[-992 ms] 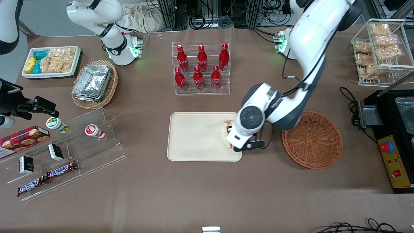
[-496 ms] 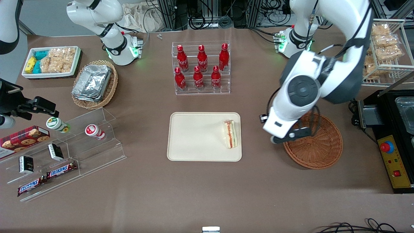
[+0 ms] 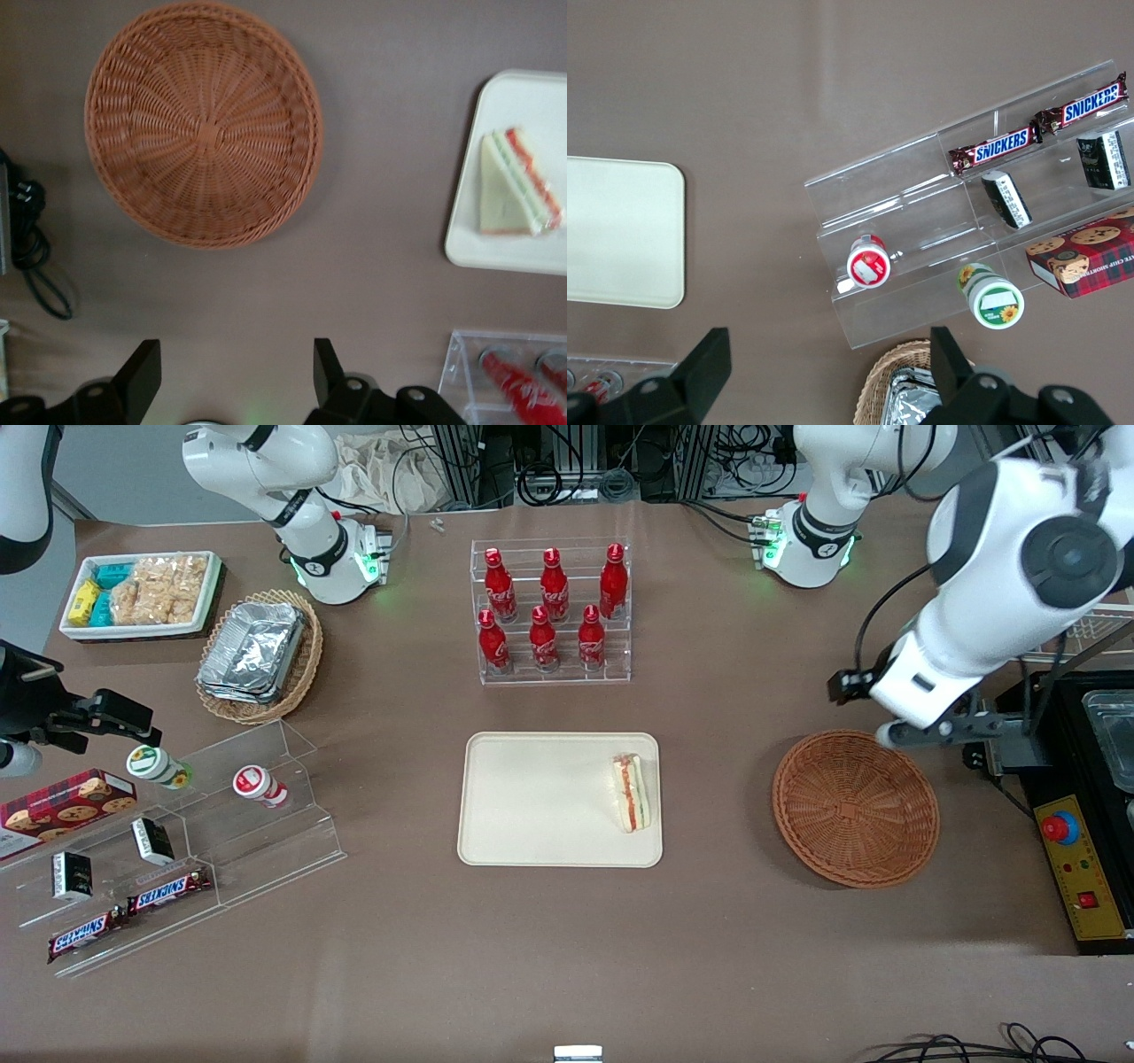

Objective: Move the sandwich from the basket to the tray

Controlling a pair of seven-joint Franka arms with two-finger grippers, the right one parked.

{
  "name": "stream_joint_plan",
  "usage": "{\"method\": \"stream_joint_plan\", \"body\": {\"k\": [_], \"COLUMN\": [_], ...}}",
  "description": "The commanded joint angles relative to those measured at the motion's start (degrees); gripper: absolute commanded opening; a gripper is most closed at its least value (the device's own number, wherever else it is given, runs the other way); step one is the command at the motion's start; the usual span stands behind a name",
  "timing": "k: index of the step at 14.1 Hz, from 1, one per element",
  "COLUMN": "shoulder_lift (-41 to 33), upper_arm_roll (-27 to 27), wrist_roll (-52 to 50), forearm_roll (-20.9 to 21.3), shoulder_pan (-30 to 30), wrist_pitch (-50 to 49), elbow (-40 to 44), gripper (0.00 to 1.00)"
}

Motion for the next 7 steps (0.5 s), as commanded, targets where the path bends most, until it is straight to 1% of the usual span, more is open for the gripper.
{"method": "stream_joint_plan", "body": {"k": [1, 2, 4, 7], "shoulder_lift": [-3.05, -2.53, -1.22, 2.65], "upper_arm_roll": [-0.86, -2.17, -4.29, -7.81], "wrist_roll": [5.37, 6.43, 6.70, 6.61], "forearm_roll": [-0.07, 0.28, 0.28, 0.81], "shoulder_pan": [3.38, 4.71, 7.52, 10.60], "wrist_pitch": [0.67, -0.12, -1.52, -4.43], "elbow": [-3.75, -3.23, -1.12, 5.02], "gripper": [0.95, 0.99, 0.99, 0.99]}}
